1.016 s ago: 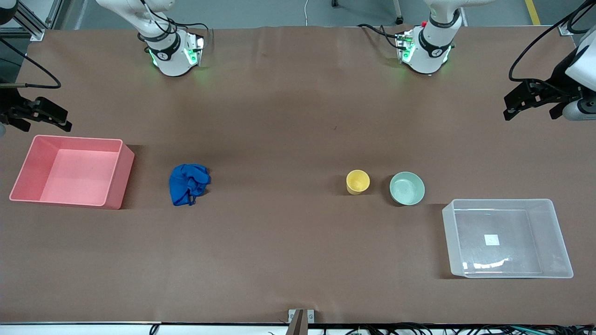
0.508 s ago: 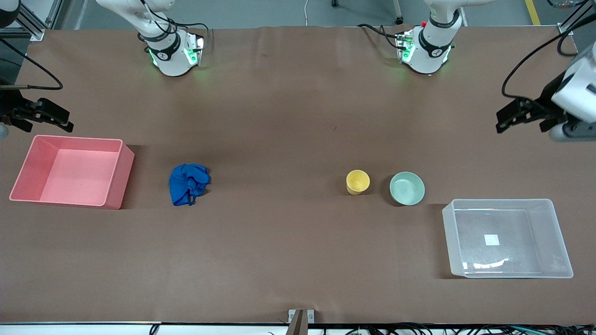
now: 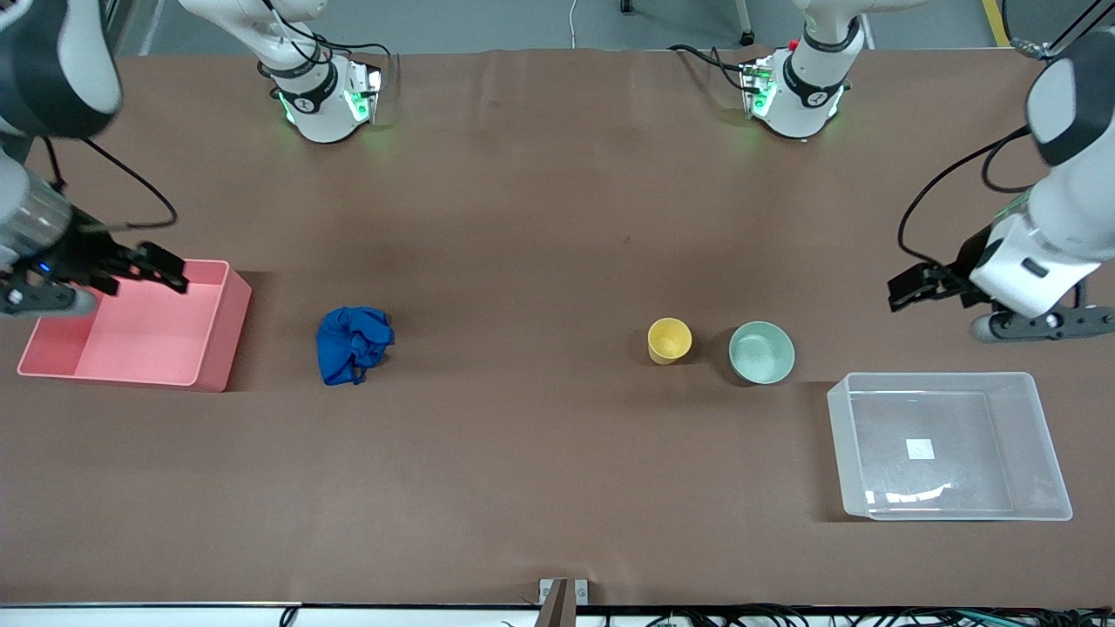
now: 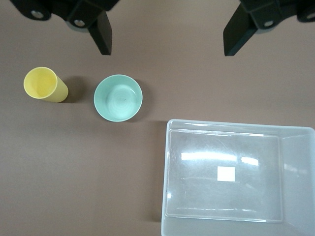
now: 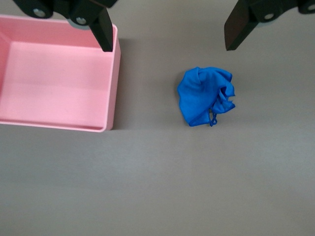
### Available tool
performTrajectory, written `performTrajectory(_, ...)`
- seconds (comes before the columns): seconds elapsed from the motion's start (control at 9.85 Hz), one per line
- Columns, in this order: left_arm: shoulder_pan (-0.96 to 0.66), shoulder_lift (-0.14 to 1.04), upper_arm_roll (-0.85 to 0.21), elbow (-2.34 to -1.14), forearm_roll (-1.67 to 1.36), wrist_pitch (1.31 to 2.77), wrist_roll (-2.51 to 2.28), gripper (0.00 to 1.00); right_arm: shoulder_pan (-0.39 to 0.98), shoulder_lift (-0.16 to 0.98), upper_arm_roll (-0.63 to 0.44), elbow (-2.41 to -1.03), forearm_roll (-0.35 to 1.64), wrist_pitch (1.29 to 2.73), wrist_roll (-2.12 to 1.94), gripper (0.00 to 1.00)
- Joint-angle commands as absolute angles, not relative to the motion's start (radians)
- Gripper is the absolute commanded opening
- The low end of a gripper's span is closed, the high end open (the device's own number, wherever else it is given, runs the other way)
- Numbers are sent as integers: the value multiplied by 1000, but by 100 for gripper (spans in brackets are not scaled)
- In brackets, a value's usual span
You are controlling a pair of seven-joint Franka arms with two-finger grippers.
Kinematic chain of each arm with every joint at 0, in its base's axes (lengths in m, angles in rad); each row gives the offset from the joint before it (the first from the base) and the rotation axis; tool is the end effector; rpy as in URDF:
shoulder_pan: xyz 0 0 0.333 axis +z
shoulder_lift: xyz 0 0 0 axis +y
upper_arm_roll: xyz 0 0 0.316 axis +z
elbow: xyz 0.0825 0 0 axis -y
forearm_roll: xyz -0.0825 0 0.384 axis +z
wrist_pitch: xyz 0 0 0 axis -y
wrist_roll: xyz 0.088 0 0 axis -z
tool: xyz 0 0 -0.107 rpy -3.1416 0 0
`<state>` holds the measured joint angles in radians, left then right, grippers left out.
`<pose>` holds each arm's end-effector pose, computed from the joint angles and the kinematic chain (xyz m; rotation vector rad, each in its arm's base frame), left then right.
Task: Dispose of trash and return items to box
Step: 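Grasp the blue cloth with the right gripper while the left gripper grasps the bowl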
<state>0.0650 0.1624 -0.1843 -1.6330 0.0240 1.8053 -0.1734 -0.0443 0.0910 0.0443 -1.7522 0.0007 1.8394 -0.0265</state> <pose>0.6105 -0.0641 0.5218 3.1325 0.0803 0.0182 0.5905 -0.0008 0.5091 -3.1366 -0.0410 0.0057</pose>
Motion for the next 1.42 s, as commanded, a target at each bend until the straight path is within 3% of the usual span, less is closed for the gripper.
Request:
performTrajectory(0.0,63,205,-186,-1735,21,1934,-186,100,-23,190,43,-1750,15,1908,-18,98)
performTrajectory(0.41,60,259,-195,-1920,12,2211,-189,100,72,323,43,-1897,14,2205,128,98)
performTrajectory(0.51,60,270,-195,-1969,12,2286,-189,100,106,343,43,-1914,14,2224,164,98)
performTrajectory(0.71,55,314,-198,-2000,11,2353,-211,100,130,382,43,-1957,14,2288,170,98)
performTrajectory(0.91,51,347,-218,-2038,11,2426,-268,100,161,396,43,-2070,14,2452,198,98)
performTrajectory(1.32,9,397,-216,-2083,17,2483,-371,100,196,471,41,-2082,11,2510,196,98)
